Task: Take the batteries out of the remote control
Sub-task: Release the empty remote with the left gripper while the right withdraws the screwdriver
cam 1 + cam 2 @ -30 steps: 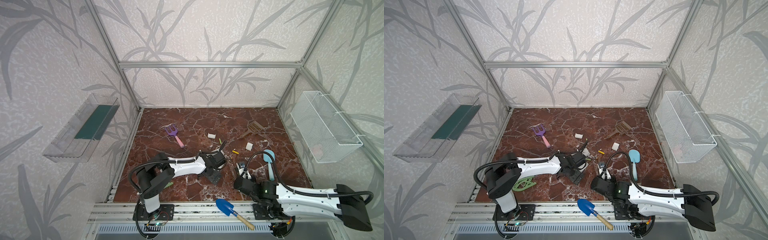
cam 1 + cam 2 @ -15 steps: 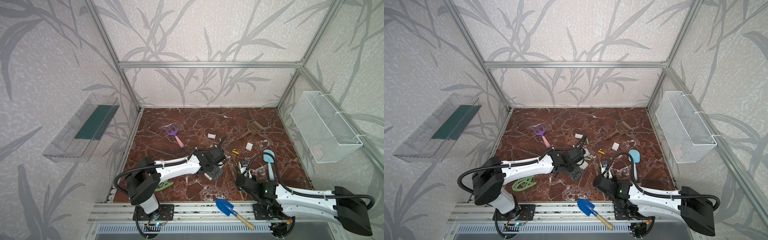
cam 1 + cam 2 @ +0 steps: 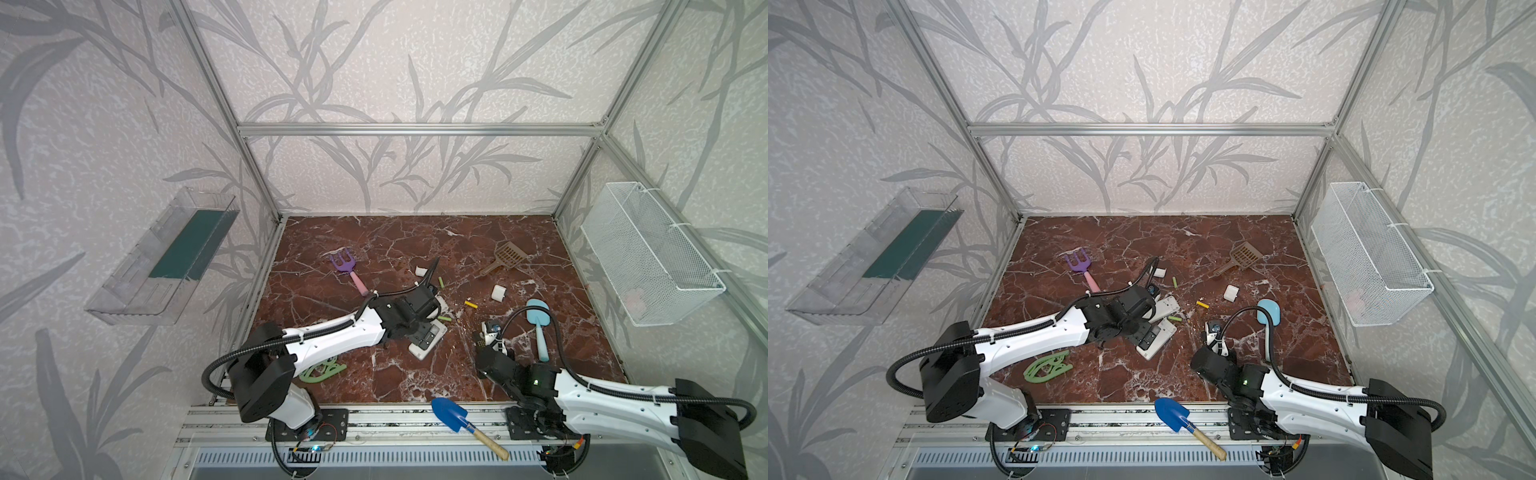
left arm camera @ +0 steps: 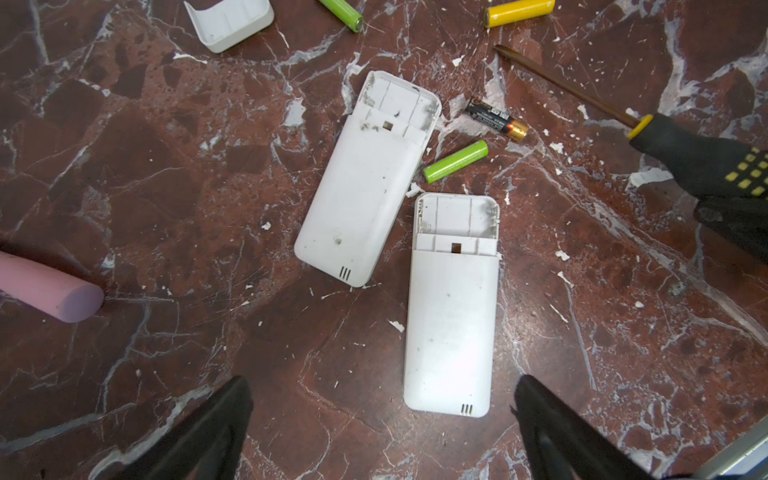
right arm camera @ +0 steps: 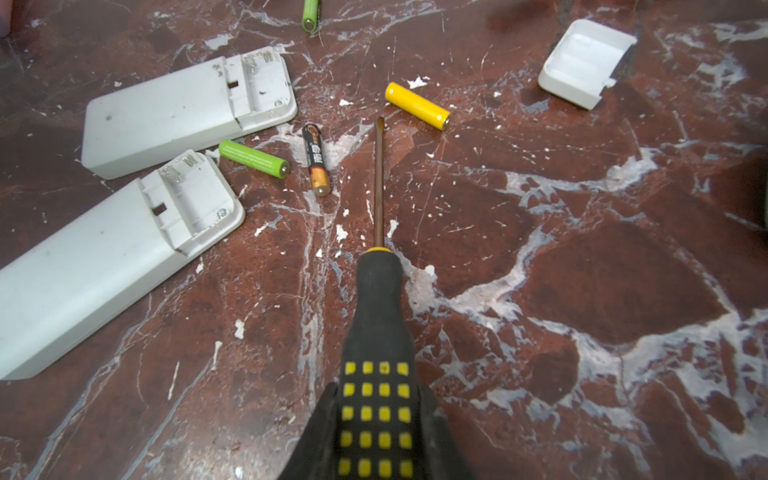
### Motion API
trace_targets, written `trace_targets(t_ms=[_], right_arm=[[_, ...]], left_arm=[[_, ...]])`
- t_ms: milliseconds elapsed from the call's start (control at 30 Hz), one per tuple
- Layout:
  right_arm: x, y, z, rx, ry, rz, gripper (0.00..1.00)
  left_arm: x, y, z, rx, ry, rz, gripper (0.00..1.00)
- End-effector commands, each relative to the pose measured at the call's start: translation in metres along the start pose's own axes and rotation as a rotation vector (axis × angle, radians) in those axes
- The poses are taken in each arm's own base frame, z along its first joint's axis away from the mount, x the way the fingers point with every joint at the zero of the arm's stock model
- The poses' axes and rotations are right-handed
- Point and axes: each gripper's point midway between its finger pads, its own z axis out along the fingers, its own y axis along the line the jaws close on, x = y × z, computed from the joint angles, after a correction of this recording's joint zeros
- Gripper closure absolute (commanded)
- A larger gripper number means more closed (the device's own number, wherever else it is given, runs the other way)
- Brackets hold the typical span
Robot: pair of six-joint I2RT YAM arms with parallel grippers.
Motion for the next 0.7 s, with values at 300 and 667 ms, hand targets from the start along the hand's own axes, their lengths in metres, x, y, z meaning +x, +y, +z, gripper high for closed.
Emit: trace_targets(t_ms=[300, 667], right_arm=[[0.034, -0.014, 0.02, 0.088, 0.139, -0.036, 0.68], [0.026, -0.006, 0.013, 0.043, 0.137, -0.051, 0.34]], left_arm=[[-0.003, 0.037, -0.015, -0.011, -0.128, -0.123, 0.01], [-0.006, 0.071, -0.035, -0.063, -0.215, -0.203, 0.0]])
